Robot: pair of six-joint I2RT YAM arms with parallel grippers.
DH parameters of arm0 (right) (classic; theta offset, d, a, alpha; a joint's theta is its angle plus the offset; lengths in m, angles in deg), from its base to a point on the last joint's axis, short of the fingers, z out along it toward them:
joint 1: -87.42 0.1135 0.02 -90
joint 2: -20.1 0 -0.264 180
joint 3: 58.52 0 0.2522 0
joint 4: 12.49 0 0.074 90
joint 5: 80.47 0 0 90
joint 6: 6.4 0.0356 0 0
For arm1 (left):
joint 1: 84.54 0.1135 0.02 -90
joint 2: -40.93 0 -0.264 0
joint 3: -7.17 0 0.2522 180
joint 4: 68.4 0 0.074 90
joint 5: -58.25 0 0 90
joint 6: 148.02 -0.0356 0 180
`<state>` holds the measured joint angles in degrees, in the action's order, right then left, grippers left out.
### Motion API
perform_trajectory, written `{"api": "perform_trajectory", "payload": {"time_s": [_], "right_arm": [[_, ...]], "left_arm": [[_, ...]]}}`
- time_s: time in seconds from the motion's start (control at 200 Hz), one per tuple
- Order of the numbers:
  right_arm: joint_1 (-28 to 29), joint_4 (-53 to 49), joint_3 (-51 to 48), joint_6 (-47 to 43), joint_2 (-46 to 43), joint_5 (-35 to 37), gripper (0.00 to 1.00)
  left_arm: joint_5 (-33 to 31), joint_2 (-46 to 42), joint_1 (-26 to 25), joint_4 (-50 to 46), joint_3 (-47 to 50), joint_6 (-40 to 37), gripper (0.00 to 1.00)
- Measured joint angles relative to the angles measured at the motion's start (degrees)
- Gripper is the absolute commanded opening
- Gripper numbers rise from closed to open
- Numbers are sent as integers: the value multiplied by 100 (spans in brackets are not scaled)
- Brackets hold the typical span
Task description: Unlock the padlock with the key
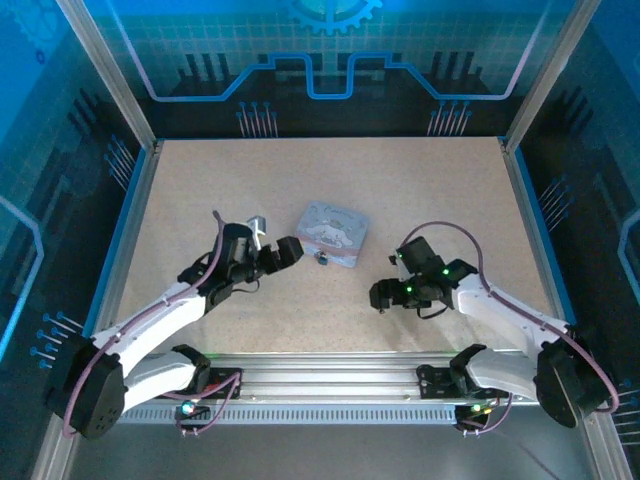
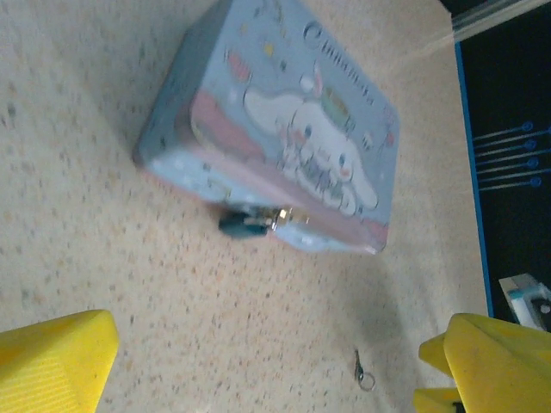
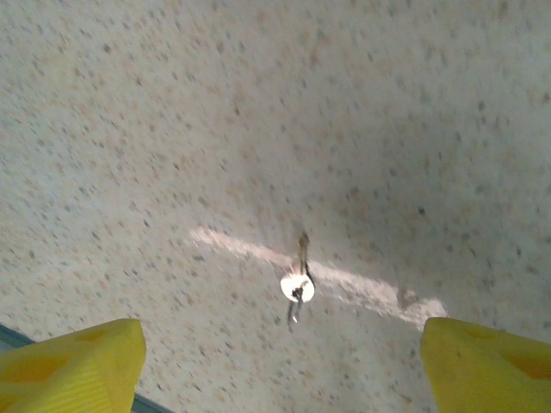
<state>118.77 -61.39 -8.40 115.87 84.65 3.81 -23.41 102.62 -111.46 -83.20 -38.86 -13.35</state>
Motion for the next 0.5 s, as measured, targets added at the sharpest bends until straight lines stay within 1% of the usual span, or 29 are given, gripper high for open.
{"api": "perform_trajectory", "payload": {"time_s": [0.075, 0.245, 0.36, 0.5], "right_arm": [[127, -87, -127, 166, -107, 46, 77], [424, -144, -181, 411, -55, 131, 75], [560, -116, -181, 514, 223, 249, 72], [671, -72, -131, 592, 632, 385, 65]], "left_arm": [[0, -50, -173, 39, 234, 170, 99], [0, -57, -450, 284, 566, 428, 99], [2, 15, -599, 492, 627, 505, 99], [2, 214, -732, 782, 638, 570, 99]]}}
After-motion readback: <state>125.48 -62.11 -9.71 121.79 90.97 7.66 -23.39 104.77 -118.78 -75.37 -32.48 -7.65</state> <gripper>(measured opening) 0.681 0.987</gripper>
